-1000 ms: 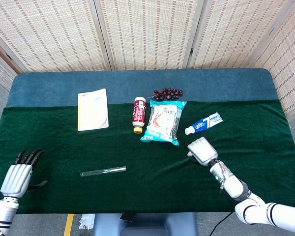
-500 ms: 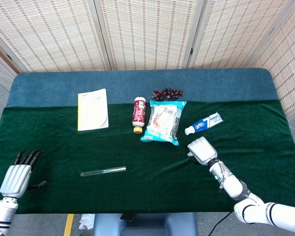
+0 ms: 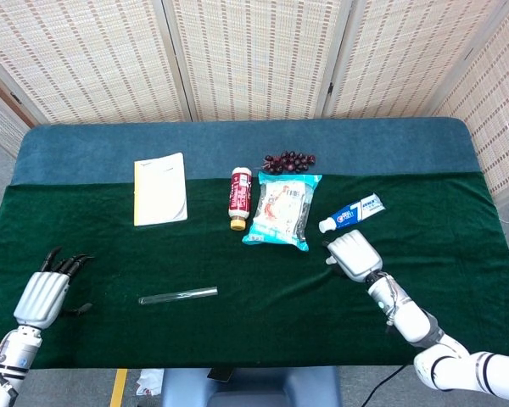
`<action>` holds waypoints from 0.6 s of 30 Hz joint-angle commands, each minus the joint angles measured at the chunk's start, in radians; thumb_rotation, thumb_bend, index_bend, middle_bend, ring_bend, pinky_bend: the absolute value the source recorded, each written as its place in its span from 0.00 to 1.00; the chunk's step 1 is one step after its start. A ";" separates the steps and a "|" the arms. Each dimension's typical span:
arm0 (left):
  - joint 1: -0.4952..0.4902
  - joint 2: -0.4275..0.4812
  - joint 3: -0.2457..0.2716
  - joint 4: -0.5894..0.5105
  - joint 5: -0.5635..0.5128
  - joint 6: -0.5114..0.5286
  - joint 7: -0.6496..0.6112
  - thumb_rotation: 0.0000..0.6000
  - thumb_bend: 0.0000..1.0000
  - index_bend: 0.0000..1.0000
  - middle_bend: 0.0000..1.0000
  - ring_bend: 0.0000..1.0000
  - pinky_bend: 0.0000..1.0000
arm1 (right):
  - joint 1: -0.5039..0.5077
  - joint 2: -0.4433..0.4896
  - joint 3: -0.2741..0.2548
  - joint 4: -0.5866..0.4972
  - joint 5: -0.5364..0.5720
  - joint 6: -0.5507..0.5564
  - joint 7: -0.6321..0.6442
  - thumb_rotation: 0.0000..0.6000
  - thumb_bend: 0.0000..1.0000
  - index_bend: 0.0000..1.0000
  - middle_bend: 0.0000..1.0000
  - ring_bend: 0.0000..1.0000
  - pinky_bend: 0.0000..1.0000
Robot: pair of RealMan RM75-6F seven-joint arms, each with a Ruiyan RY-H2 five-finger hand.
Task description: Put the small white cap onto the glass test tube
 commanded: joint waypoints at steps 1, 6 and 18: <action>-0.051 -0.016 -0.014 0.026 0.009 -0.058 0.004 1.00 0.17 0.32 0.42 0.44 0.24 | -0.017 0.100 0.008 -0.107 -0.014 0.031 0.017 0.97 0.57 0.78 1.00 1.00 1.00; -0.109 -0.050 -0.024 0.045 0.008 -0.123 0.046 1.00 0.18 0.40 0.66 0.65 0.66 | -0.037 0.160 0.005 -0.163 -0.012 0.057 0.013 0.98 0.57 0.78 1.00 1.00 1.00; -0.223 -0.115 -0.014 -0.024 0.014 -0.260 0.156 1.00 0.17 0.42 0.86 0.83 0.79 | -0.058 0.179 -0.004 -0.154 0.010 0.057 0.036 0.98 0.57 0.78 1.00 1.00 1.00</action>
